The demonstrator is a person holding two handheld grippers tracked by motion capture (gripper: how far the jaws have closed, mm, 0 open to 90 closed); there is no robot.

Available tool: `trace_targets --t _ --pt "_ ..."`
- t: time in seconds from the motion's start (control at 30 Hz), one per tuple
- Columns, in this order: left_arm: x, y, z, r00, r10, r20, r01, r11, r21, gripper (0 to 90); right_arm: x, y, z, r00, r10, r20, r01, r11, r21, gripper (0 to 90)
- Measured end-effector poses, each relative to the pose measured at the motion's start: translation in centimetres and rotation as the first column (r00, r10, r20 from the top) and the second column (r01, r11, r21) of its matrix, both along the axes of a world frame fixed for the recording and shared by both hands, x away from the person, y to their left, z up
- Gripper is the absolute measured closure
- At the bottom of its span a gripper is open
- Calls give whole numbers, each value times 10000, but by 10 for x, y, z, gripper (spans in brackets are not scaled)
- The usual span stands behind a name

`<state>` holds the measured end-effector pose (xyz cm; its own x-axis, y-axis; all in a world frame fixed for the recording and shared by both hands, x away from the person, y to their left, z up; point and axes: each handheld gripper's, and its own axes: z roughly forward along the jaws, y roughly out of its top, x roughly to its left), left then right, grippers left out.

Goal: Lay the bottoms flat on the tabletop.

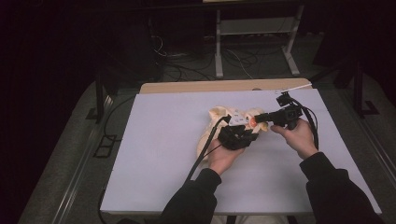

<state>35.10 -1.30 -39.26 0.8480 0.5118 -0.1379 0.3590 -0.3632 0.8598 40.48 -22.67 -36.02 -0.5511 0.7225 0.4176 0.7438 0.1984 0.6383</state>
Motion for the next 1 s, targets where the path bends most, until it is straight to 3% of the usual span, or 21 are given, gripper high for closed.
trace_targets --t 0.1,0.17,0.23,0.37,0.47,0.6,0.67,0.77,0.87,1.0 --pt "-2 4 6 9998 114 147 -109 9995 -304 674 -1 -2 -1 9999 -52 89 55 9993 -363 807" --pt "-2 7 10 9989 259 393 -243 9989 -401 627 -2 -6 -3 10000 -55 32 56 9994 -332 809" --pt "-3 11 14 9953 547 802 -527 9982 -272 589 -2 -9 -4 10000 -75 8 75 9996 -268 810" --pt "-1 23 22 9874 1135 1100 -1112 9934 -269 526 -4 -15 -5 9999 -119 -17 118 9997 -210 811" --pt "4 34 27 9790 1607 1258 -1591 9870 -227 489 -6 -20 -7 9999 -167 -38 167 9998 -134 814" --pt "14 49 30 9623 2419 1241 -2409 9703 -232 432 -8 -29 -10 9994 -337 -106 337 9994 -23 815" --pt "20 57 29 9548 2798 1003 -2783 9601 -289 415 -9 -33 -11 9990 -406 -170 406 9992 -11 817" --pt "31 70 27 9493 3132 267 -3114 9486 -565 394 -11 -38 -12 9988 -479 -87 479 9988 21 820" --pt "38 80 25 9457 3243 -229 -3251 9434 -663 363 -12 -43 -12 9984 -551 -76 552 9985 61 821" --pt "43 88 23 9429 3298 -461 -3323 9410 -647 350 -13 -49 -14 9976 -682 -66 683 9976 128 821"
